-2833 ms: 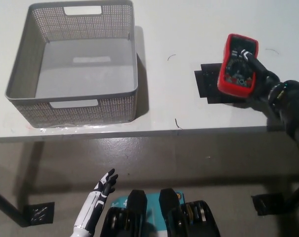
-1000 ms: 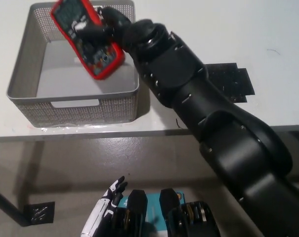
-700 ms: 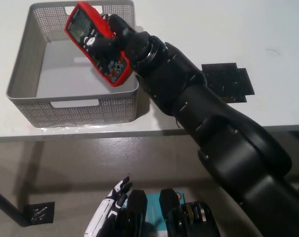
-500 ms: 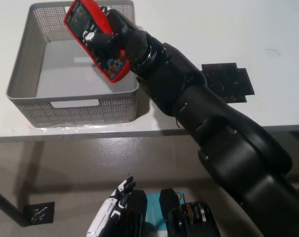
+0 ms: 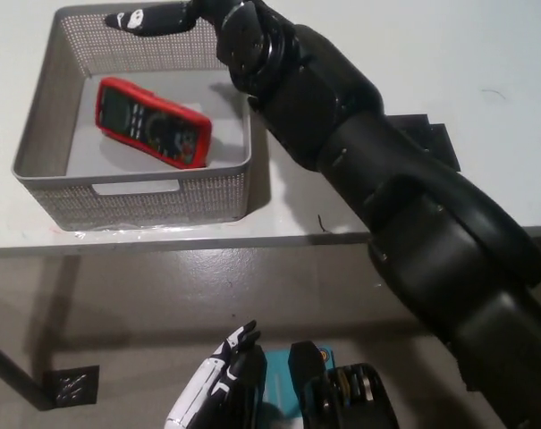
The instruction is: Use the right hand to pick up a multimeter on the right side and put it into a container on the left side
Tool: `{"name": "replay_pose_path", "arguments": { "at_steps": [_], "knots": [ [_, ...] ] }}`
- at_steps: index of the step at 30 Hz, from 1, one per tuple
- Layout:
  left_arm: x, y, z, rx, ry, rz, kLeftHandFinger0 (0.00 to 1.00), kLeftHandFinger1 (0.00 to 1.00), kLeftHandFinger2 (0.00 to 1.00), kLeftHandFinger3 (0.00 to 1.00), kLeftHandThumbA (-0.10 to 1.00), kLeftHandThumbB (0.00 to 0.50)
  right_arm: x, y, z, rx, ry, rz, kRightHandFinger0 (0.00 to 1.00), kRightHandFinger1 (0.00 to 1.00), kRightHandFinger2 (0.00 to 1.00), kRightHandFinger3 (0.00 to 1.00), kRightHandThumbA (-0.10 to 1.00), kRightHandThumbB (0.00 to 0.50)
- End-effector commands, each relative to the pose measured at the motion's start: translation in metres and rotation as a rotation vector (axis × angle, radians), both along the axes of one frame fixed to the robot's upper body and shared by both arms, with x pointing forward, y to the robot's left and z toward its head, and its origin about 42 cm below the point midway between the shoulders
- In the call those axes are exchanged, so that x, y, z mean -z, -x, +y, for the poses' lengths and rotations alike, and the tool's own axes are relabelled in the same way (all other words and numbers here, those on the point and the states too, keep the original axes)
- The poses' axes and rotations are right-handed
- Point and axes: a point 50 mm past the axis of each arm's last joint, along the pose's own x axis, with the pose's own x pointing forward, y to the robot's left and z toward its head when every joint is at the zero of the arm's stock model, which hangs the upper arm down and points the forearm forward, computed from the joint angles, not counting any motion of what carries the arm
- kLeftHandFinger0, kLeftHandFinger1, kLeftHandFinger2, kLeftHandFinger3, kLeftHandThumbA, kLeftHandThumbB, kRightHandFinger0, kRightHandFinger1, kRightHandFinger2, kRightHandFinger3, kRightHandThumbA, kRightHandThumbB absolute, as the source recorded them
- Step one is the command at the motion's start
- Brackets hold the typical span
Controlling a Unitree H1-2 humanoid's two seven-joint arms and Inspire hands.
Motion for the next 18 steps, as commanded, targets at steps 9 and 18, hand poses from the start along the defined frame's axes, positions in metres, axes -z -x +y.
{"name": "replay_pose_path", "arguments": {
  "at_steps": [9,18],
  "knots": [
    [-0.01,-0.008,-0.005,0.039,0.008,-0.033,1.0,1.0,1.0,1.0,1.0,0.406,-0.072,-0.009,-0.052,-0.045,-0.114,-0.12,1.0,1.0,1.0,1.0,1.0,0.454],
    [-0.006,-0.004,0.006,0.0,0.024,-0.009,1.0,1.0,1.0,1.0,1.0,0.408,-0.094,0.055,-0.211,-0.174,-0.549,-0.184,1.0,1.0,1.0,1.0,0.96,0.423]
  ]
}}
